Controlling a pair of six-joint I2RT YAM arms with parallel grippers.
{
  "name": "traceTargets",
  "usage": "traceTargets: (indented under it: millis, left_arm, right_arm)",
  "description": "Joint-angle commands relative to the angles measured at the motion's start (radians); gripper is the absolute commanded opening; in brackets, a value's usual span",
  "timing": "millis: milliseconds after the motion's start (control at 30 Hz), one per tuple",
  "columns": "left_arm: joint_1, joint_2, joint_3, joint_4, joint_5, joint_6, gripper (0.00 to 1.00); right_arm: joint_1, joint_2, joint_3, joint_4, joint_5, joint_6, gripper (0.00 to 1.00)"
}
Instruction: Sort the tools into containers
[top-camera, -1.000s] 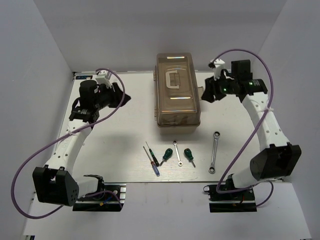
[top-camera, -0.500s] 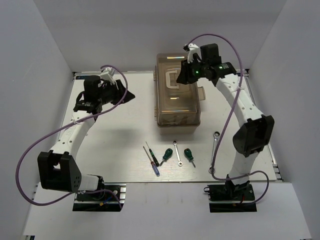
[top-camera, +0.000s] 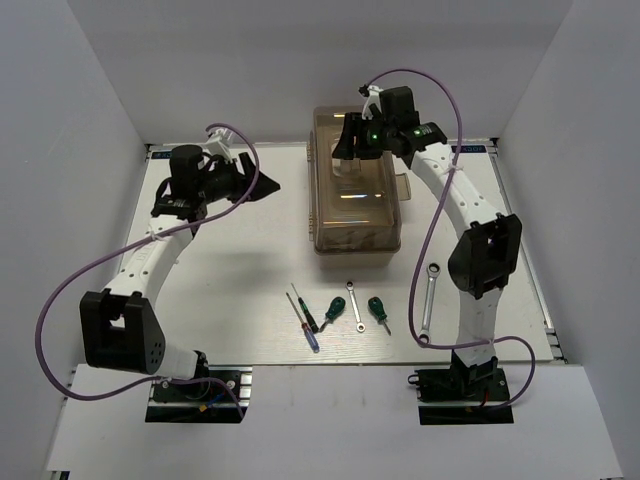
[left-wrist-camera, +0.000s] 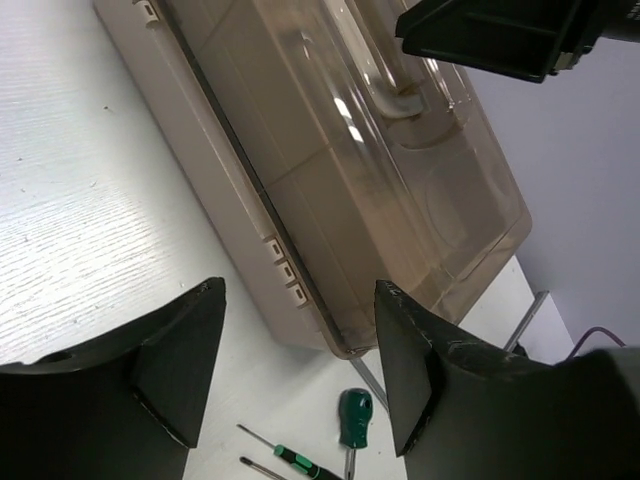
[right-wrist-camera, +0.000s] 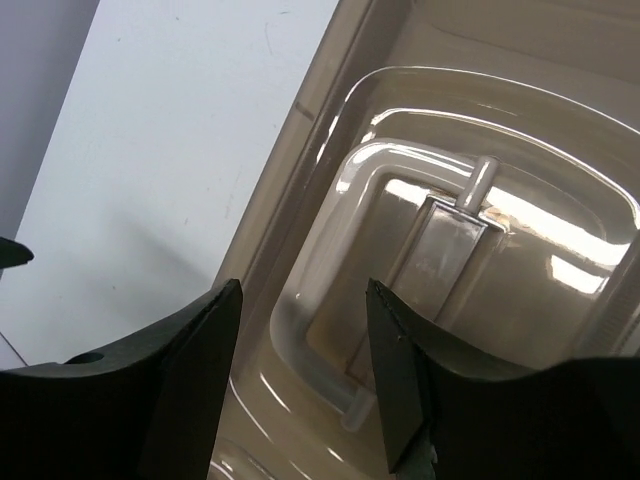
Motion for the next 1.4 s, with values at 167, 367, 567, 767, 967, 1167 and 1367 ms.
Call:
traceTargets:
  millis: [167,367,567,767,967,1167,1367]
  left_arm:
    - [-0.004,0.024,0.074,0.097,0.066,-0.038,0.71]
    - [-0.013,0.024,0.093,0.108,0.075,-0.047,0.71]
    - [-0.013,0.004,0.093,0.117,0.075,-0.047,0.71]
    - [-0.013,-0.005,0.093,0.117,0.075,-0.047,0.71]
    - [-0.013,0.006,0.126,0.138,0.095,-0.069,0.71]
    - [-0.013,0.053,0.163,0.195,0.135,-0.099,0.71]
    - [-0.013,0.09,0.211,0.223,0.146,-0.133,0.71]
  right_arm:
    - [0.033,0.062,0.041,0.041,0.071,0.124,0.56]
    - [0.059,0.064,0.042,-0.003,0.203,0.141,0.52]
    - [0.089,0.041,0.008,-0.037,0.312,0.195,0.47]
    - [0.1,0.036,0.01,-0.095,0.324,0.253,0.47]
    - [0.105,0.033,0.005,-0.16,0.219,0.287,0.47]
    - [0.102,0.032,-0.022,-0.163,0.14,0.302,0.45]
    - [0.097,0.048,-0.033,-0.129,0.024,0.322,0.4]
